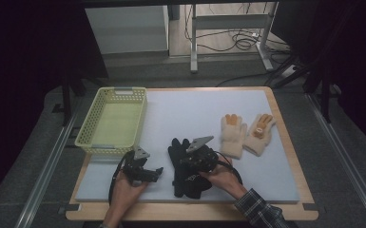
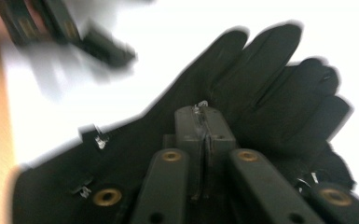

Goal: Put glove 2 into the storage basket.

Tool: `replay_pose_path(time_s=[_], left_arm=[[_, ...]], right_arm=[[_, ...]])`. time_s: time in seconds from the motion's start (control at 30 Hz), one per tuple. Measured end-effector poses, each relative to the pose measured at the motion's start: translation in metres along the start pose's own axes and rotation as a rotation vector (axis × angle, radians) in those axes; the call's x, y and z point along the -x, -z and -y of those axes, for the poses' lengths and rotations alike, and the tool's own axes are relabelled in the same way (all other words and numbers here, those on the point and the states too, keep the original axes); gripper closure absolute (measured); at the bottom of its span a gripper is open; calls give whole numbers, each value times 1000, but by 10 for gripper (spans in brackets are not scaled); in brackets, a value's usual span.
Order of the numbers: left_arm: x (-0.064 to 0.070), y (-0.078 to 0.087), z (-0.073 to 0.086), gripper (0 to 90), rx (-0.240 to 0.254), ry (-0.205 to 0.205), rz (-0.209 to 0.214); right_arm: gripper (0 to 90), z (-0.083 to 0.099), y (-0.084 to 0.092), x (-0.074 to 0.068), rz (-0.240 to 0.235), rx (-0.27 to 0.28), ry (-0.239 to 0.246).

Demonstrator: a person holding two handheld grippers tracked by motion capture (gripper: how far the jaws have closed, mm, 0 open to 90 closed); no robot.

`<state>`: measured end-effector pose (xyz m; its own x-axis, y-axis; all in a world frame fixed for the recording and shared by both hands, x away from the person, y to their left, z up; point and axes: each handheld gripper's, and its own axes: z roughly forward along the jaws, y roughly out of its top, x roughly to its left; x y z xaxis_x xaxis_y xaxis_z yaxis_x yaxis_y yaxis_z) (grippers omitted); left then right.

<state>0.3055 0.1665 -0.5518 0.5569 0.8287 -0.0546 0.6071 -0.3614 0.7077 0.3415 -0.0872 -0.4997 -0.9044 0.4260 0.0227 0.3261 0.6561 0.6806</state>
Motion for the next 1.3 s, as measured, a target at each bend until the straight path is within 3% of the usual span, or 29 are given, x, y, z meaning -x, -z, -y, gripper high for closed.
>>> replay_pose_path(time_s=[0.07,0.3,0.37,0.43,0.5,0.6,0.7,0.83,0.9,1.0,1.13,1.3], left_arm=[[0,0,0,59,-1,-1,1],[0,0,0,59,-1,0,2],[0,0,0,59,-1,0,2],[0,0,0,59,-5,-4,2],[0,0,0,59,-3,-4,0],[0,0,0,59,0,0,0],[0,0,0,59,0,1,0],[0,0,0,59,0,0,0],[0,0,0,59,-4,-5,0],[0,0,0,59,-4,-5,0],[0,0,0,59,-3,-6,1],[0,0,0,59,-4,-5,0]], right_arm=[[878,-3,11,0,-1,40,-67],[878,-7,36,-16,120,112,-159],[877,-6,36,-20,150,123,-182],[877,-4,30,-26,234,126,-221],[873,-1,25,-28,243,137,-261],[795,5,13,-28,222,151,-286],[700,8,16,-18,177,155,-262],[706,17,35,-4,151,156,-250],[751,27,48,2,161,146,-236],[789,41,57,5,140,120,-244],[798,63,53,0,96,45,-227],[798,71,44,-10,37,33,-226]])
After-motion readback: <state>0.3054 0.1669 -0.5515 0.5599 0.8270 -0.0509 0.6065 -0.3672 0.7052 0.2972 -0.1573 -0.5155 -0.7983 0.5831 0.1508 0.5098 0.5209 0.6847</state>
